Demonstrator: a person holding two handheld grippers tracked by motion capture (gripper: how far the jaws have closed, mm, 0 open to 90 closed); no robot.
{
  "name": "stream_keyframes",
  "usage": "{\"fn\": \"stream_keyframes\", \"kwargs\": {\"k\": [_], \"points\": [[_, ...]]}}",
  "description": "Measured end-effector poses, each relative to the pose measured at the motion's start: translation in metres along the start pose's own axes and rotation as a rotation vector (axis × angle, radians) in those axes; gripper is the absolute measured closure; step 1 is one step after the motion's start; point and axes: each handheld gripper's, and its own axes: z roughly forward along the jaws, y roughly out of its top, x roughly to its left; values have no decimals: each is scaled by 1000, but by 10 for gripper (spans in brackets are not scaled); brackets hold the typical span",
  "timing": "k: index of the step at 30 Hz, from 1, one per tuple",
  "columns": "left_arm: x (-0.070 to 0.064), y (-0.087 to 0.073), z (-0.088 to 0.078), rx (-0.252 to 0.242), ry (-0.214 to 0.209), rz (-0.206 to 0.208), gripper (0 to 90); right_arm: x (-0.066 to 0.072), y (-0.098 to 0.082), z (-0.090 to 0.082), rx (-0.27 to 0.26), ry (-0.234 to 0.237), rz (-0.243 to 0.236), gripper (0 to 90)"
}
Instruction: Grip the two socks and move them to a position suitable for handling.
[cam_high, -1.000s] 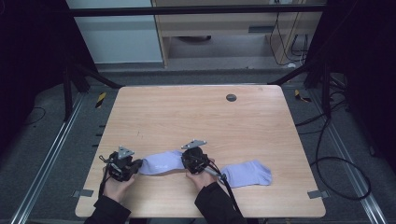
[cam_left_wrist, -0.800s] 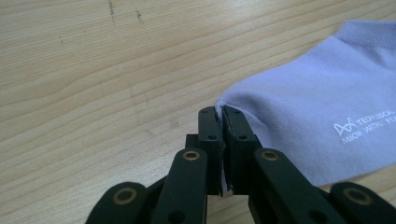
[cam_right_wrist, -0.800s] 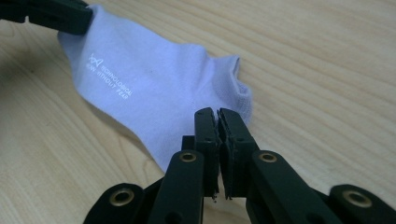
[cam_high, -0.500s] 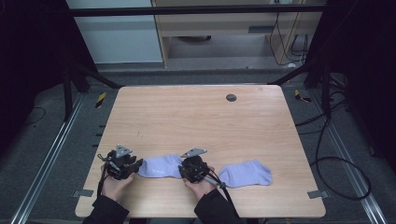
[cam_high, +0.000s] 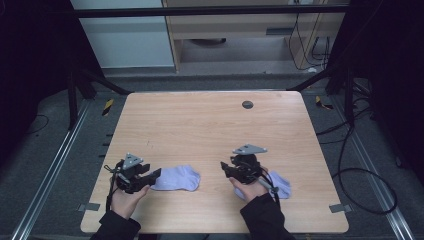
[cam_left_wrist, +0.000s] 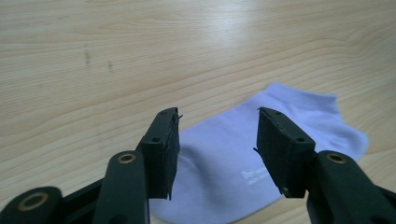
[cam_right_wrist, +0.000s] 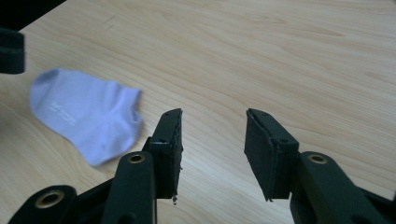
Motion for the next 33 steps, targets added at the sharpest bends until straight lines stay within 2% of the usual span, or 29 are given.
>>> {"fn": "stream_keyframes", "kwargs": {"k": [4, 11, 13, 14, 15, 23, 26, 27, 28, 29, 30, 31, 33], "points": [[-16, 4, 3, -3, -33, 15, 466, -25, -10, -17, -7, -36, 14, 542], [-44, 12, 17, 8, -78, 55, 458, -54, -32, -39, -6, -66, 14, 519], [-53, 14, 21, 14, -89, 73, 457, -60, -37, -44, -4, -78, 17, 515], [-53, 14, 21, 14, -89, 73, 457, -63, -40, -47, -1, -84, 14, 513], [-62, 15, 25, 20, -100, 85, 457, -66, -42, -49, 2, -90, 16, 511], [-96, 21, 39, 30, -147, 137, 452, -88, -61, -65, 6, -118, 38, 499], [-110, 24, 46, 30, -164, 157, 452, -95, -68, -68, 10, -129, 46, 486], [-110, 24, 46, 30, -164, 157, 451, -95, -68, -68, 10, -129, 46, 486], [-117, 26, 50, 36, -172, 169, 451, -99, -73, -68, 18, -142, 48, 477], [-117, 26, 50, 36, -172, 169, 451, -99, -73, -68, 18, -142, 48, 477], [-125, 26, 55, 42, -182, 182, 450, -102, -77, -70, 28, -154, 49, 468], [-125, 26, 55, 42, -182, 182, 450, -102, -77, -70, 28, -154, 49, 468], [-137, 25, 61, 54, -197, 200, 450, -107, -81, -72, 26, -163, 45, 456]]}}
